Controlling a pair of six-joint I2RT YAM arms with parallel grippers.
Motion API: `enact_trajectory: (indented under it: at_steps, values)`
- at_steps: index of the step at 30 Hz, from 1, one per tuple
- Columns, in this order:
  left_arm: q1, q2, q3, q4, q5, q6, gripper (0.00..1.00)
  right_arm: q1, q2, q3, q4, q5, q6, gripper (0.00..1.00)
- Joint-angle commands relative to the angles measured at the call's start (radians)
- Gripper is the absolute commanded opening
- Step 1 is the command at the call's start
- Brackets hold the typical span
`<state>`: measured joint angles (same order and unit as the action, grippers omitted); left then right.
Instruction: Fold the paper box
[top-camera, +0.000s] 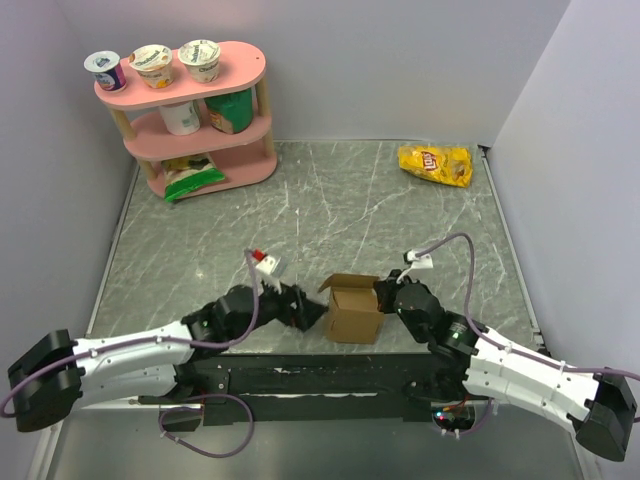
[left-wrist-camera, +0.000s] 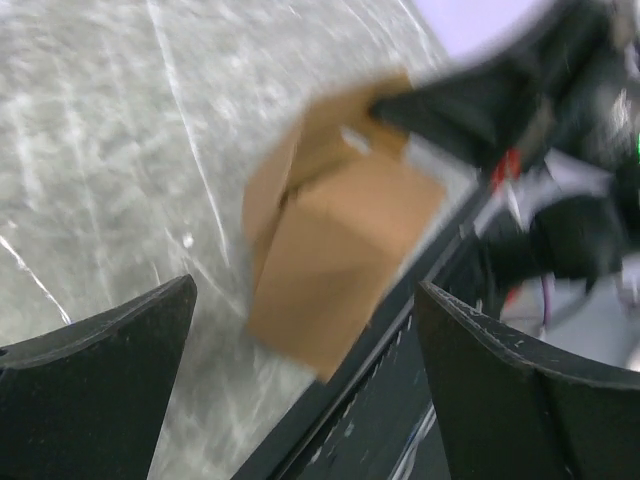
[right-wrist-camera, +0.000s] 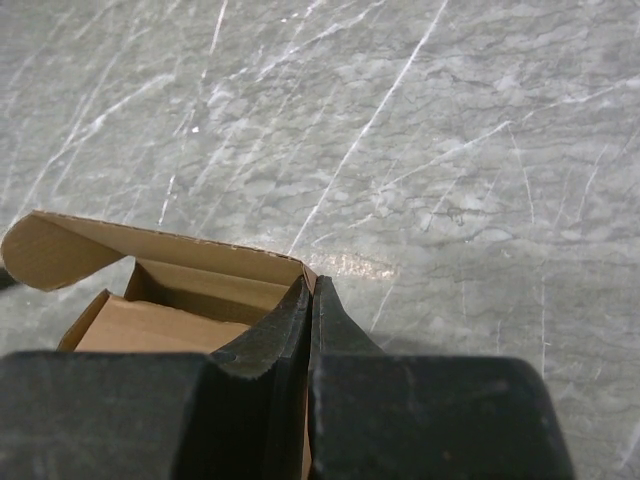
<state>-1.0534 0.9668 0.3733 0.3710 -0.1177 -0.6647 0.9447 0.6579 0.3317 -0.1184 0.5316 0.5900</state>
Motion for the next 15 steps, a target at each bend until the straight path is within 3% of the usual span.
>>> enact_trajectory:
  at_steps: [1,7,12,15]
  values:
    - [-0.002,-0.105,-0.175,0.308,0.183,0.105,0.96,0.003,-0.035,-0.025,0.011,-0.024,-0.013,0.0]
    - [-0.002,-0.117,-0.249,0.422,0.256,0.165,0.96,0.002,-0.044,-0.039,0.02,-0.056,-0.021,0.0]
    - [-0.002,0.082,-0.24,0.645,0.351,0.145,0.96,0.002,-0.057,-0.042,0.014,-0.061,-0.018,0.0]
    - [-0.002,0.188,-0.228,0.703,0.323,0.175,0.96,0.002,-0.069,-0.037,0.011,-0.064,-0.018,0.0]
